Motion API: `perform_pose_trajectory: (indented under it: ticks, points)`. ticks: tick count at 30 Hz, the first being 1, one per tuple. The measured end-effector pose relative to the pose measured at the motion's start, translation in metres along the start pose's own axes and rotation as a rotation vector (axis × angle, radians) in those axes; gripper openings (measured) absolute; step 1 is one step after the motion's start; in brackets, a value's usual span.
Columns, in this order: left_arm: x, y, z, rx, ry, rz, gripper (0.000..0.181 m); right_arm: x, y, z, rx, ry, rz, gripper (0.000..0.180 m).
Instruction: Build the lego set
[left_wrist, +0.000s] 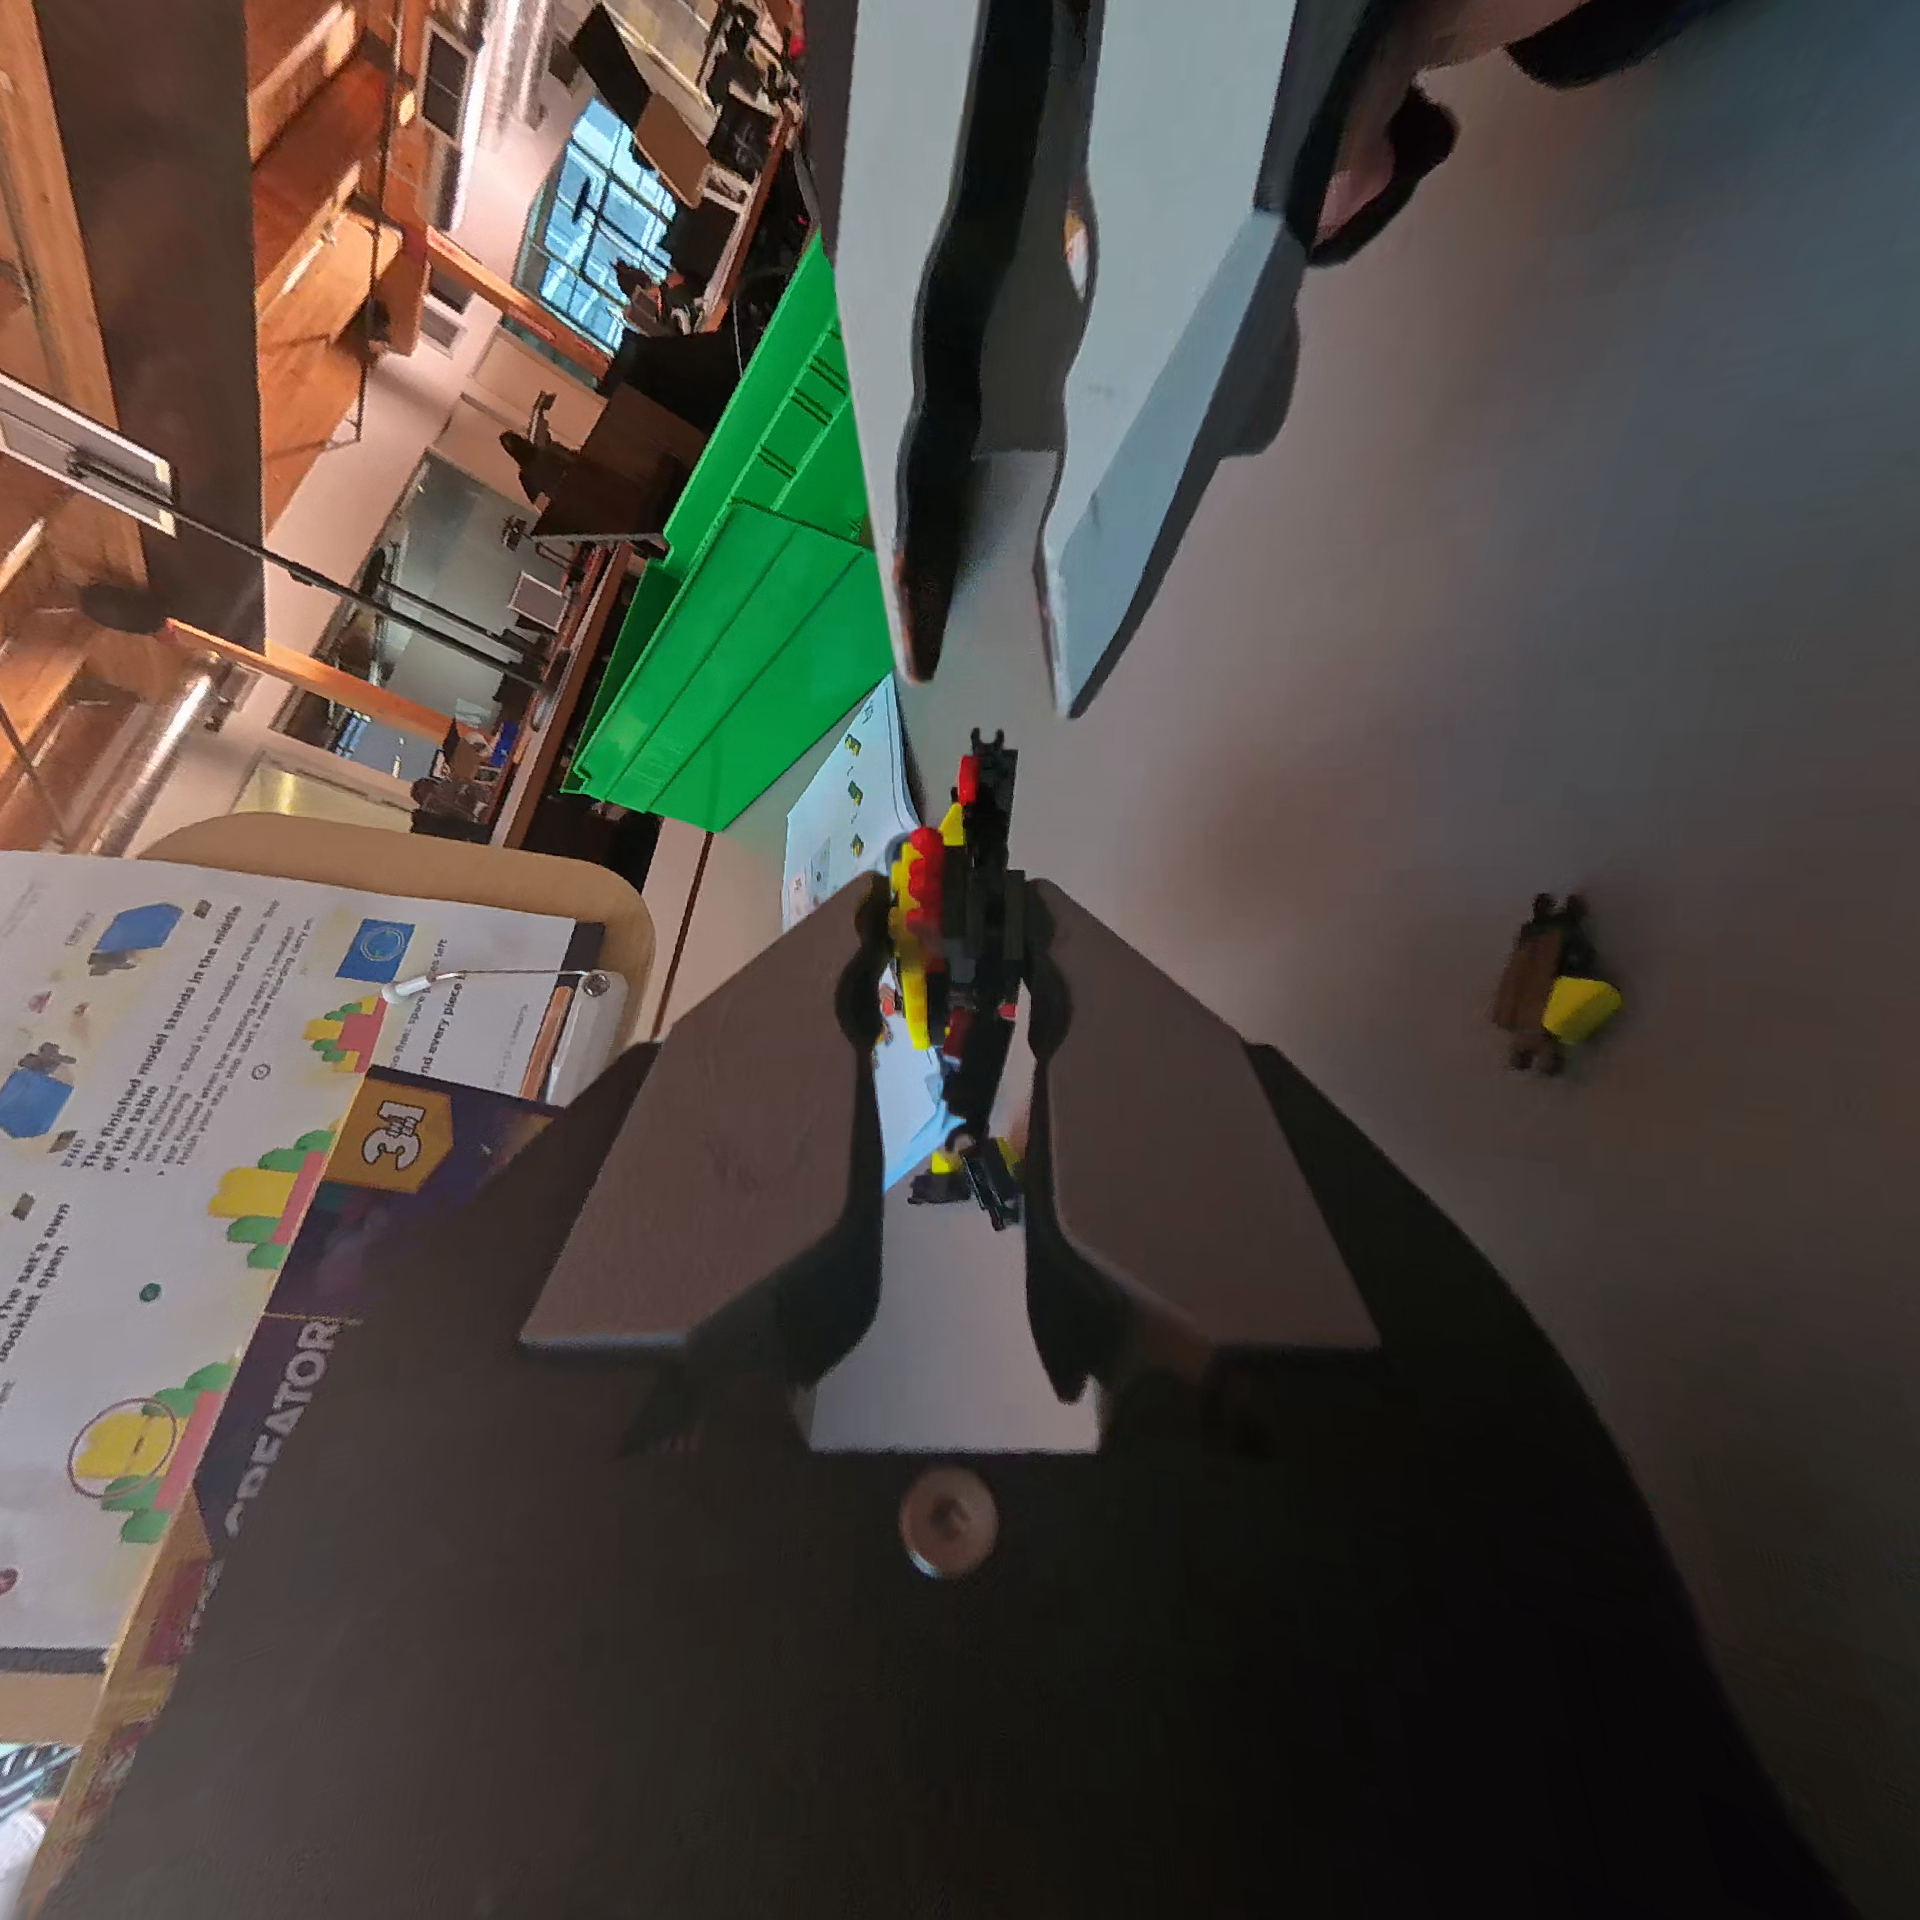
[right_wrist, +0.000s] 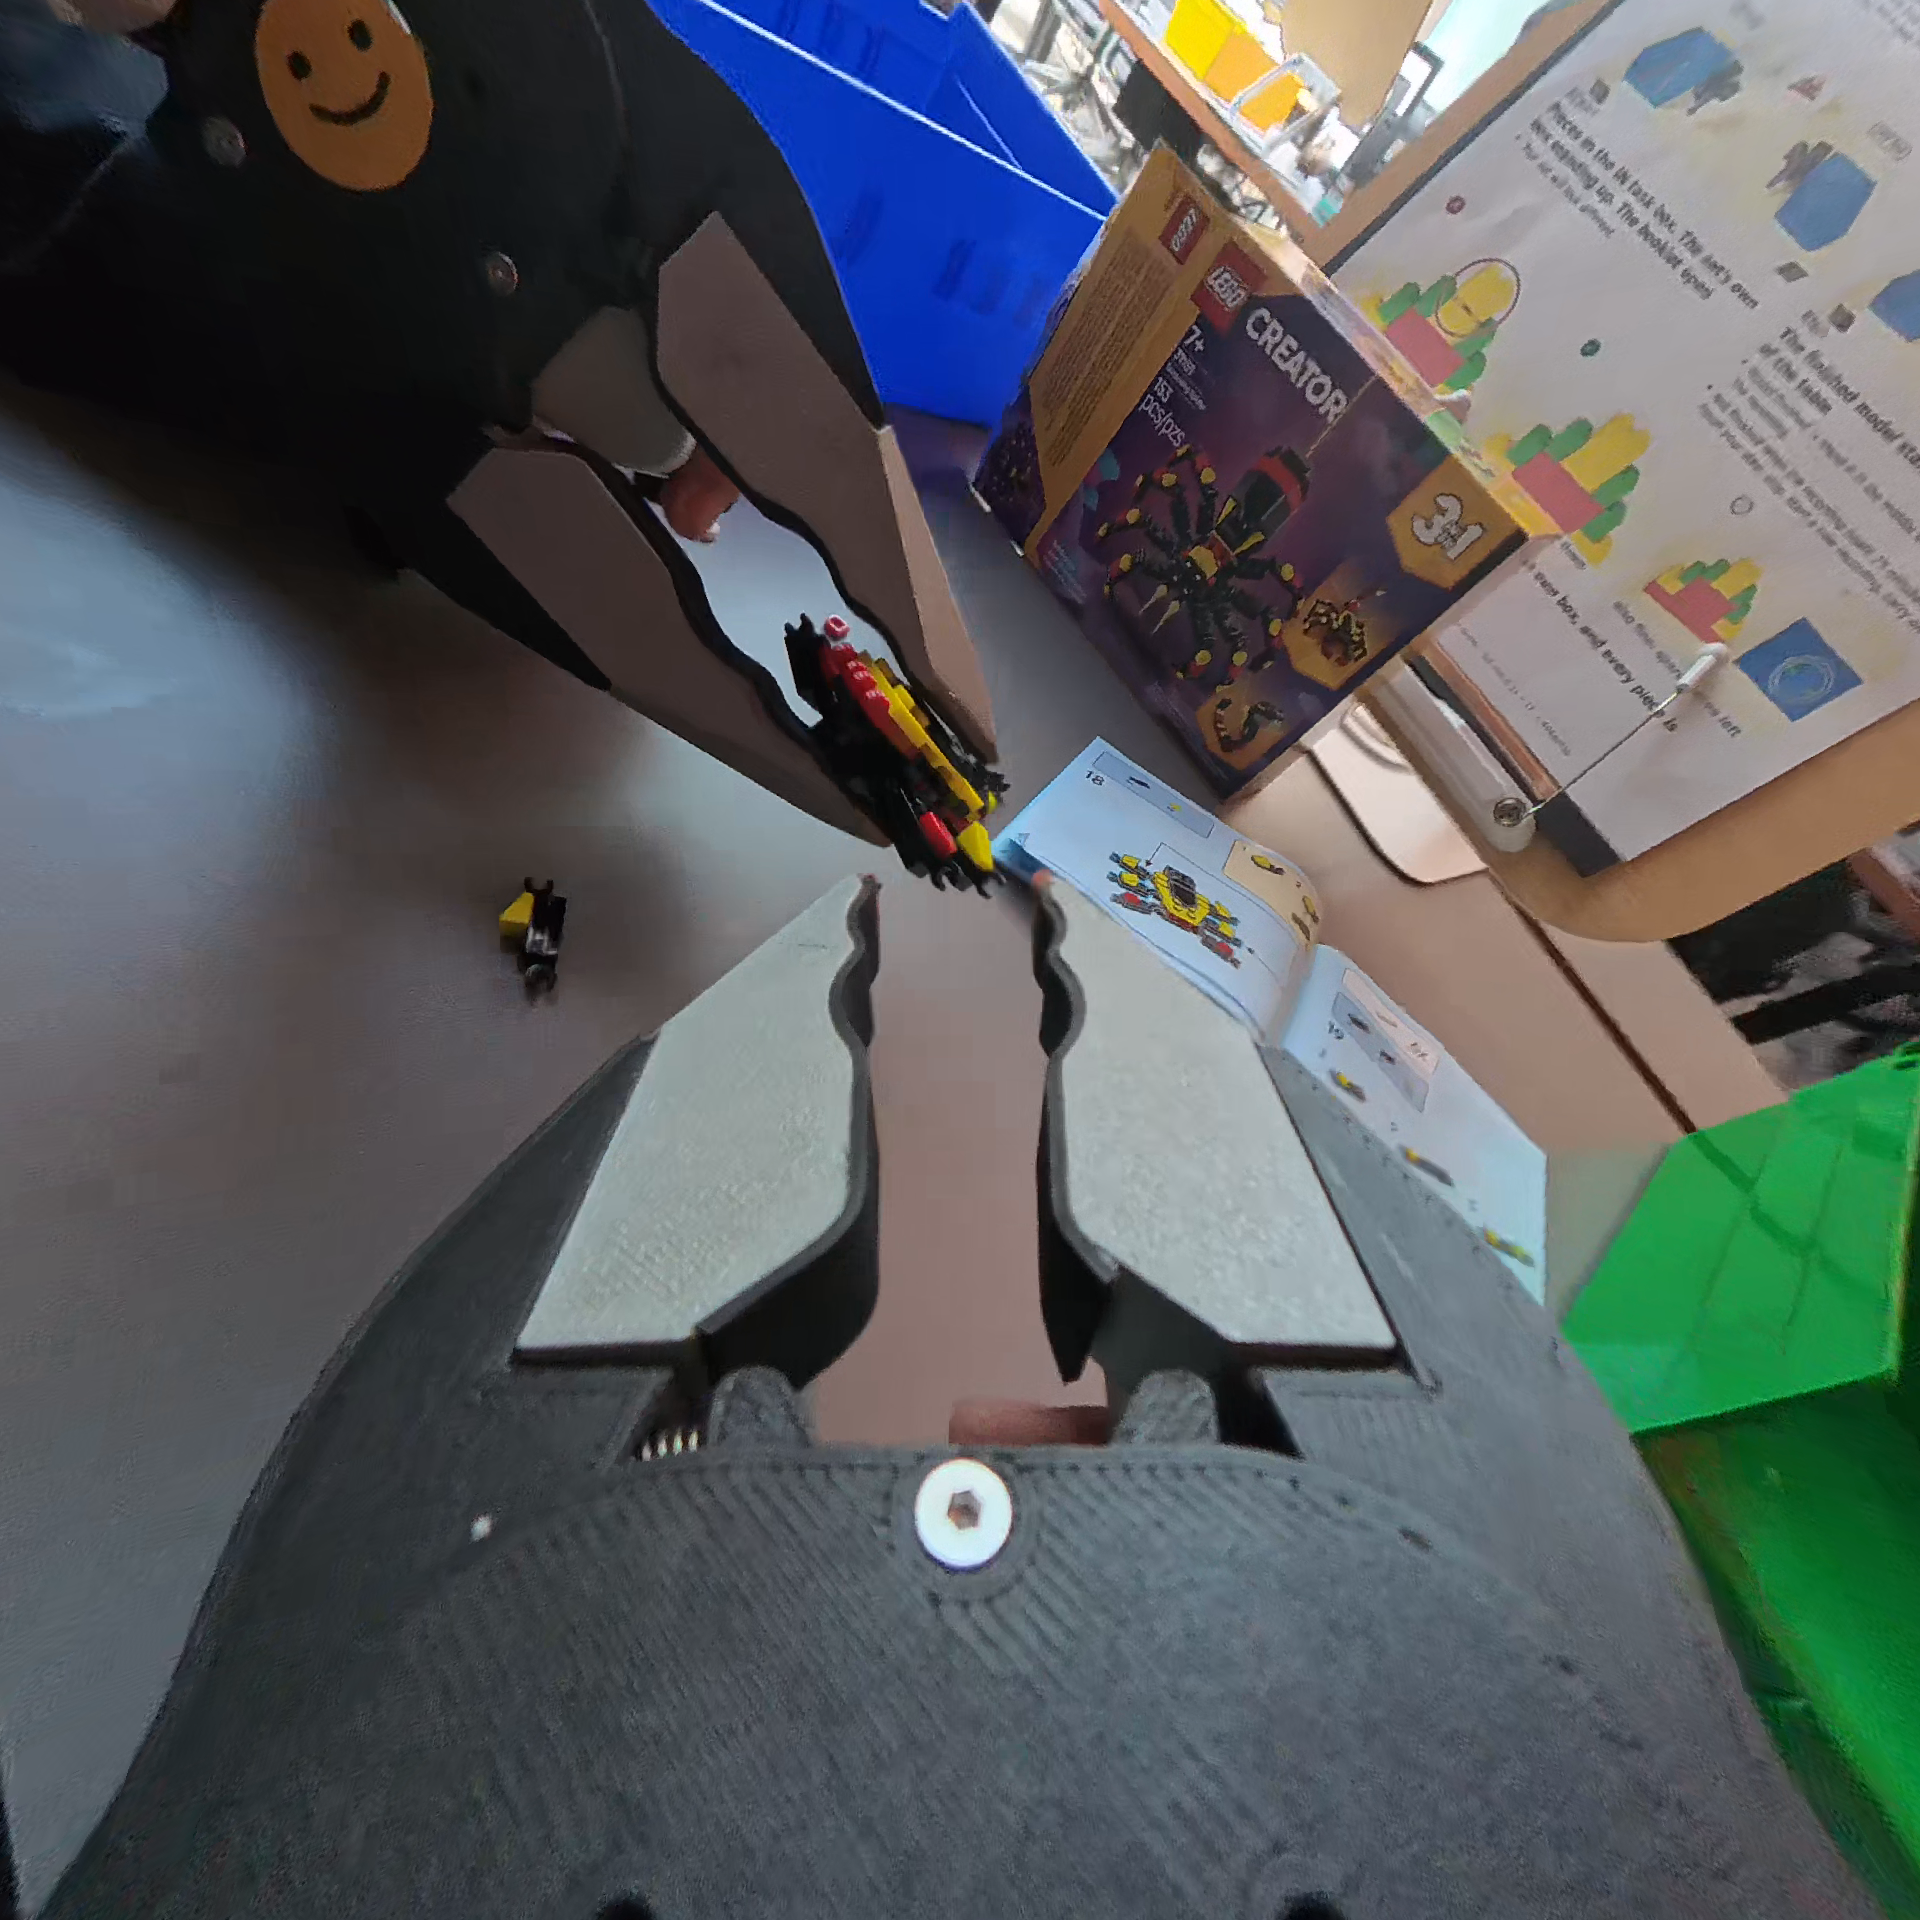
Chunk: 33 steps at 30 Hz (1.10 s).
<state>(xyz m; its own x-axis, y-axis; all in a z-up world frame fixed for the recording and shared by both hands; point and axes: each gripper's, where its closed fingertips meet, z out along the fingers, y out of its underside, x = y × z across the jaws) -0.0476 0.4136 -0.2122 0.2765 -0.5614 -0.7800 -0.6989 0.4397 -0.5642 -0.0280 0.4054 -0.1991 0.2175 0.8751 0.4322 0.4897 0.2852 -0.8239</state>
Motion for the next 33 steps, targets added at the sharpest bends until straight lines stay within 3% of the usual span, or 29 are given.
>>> perform_pose_trajectory:
  ticks: [3,10,22,33]
  points:
    - [0.001,0.009,0.004,-0.042,0.017,-0.033,0.022,-0.001,0.001,0.0,0.033,-0.077,0.126,0.036]
    - [0.005,0.005,0.007,-0.044,0.022,-0.013,0.022,-0.002,0.007,0.012,0.023,-0.095,0.187,0.036]
    - [0.005,-0.007,0.001,0.008,0.035,-0.055,0.022,-0.012,-0.003,0.016,-0.002,-0.009,-0.176,0.012]
    - [-0.006,0.005,-0.004,0.076,0.119,-0.297,0.036,0.003,-0.012,0.001,0.171,-0.001,-0.138,0.007]
